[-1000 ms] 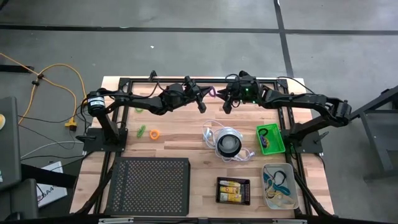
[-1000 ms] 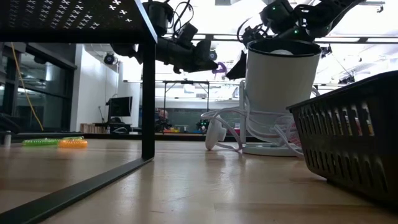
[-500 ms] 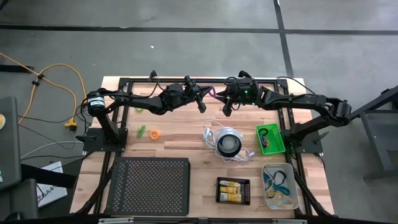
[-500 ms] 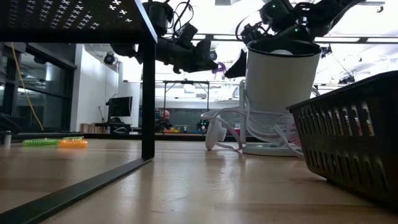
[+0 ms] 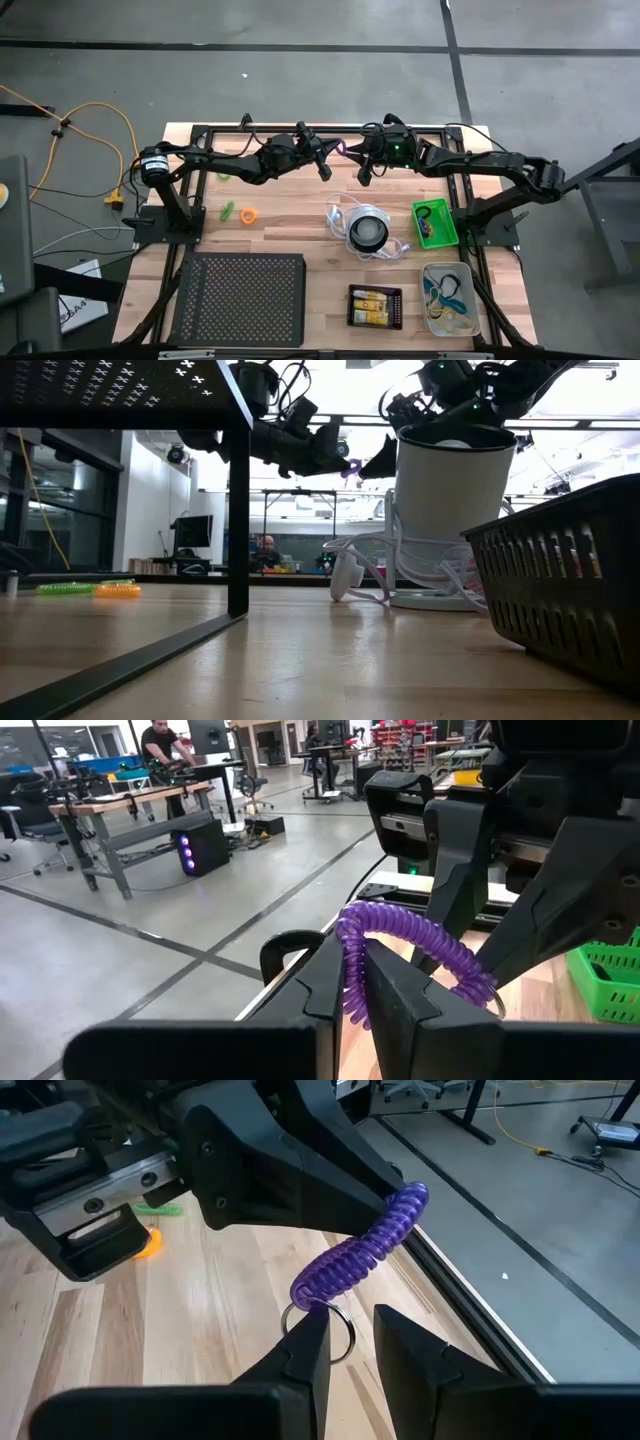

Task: Pick & Place Office Desk Supplies
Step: Put the purple spring keychain into the green bin

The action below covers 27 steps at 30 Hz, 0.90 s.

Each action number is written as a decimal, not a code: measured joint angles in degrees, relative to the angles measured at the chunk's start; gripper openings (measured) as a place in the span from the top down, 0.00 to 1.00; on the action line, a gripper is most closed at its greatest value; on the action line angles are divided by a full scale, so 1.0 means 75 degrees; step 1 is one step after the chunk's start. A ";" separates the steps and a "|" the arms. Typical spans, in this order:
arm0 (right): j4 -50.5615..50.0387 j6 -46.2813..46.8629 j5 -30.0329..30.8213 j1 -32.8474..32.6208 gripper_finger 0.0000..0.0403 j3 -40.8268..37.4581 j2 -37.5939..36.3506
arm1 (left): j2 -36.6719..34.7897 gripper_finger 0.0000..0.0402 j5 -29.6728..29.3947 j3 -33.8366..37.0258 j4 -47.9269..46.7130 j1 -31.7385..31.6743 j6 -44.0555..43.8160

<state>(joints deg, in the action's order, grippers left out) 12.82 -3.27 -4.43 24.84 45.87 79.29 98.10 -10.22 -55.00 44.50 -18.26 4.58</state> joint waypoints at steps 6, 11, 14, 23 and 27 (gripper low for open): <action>-0.0007 0.0000 0.0000 0.0000 0.84 0.0000 0.0000 | 0.0000 0.94 0.0004 0.0000 0.0151 0.0052 0.0000; -0.0015 0.0000 0.0000 0.0000 0.94 0.0000 0.0000 | 0.0000 0.94 0.0006 0.0000 0.0155 0.0052 0.0139; -0.0015 -0.0003 0.0000 0.0000 0.98 0.0000 0.0000 | 0.0000 0.94 0.0006 0.0000 0.0158 0.0052 0.0244; -0.0023 -0.0006 0.0213 0.0000 0.99 0.0000 0.0000 | 0.0000 0.93 0.0003 0.0000 0.0121 0.0049 0.0174; -0.0023 -0.0006 0.0340 0.0000 0.99 0.0000 0.0000 | 0.0000 0.87 0.0008 -0.0002 0.0054 0.0052 0.0272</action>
<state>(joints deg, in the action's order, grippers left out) 12.64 -3.31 -1.88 24.84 45.87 79.29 98.10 -10.16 -55.02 44.91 -17.87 6.62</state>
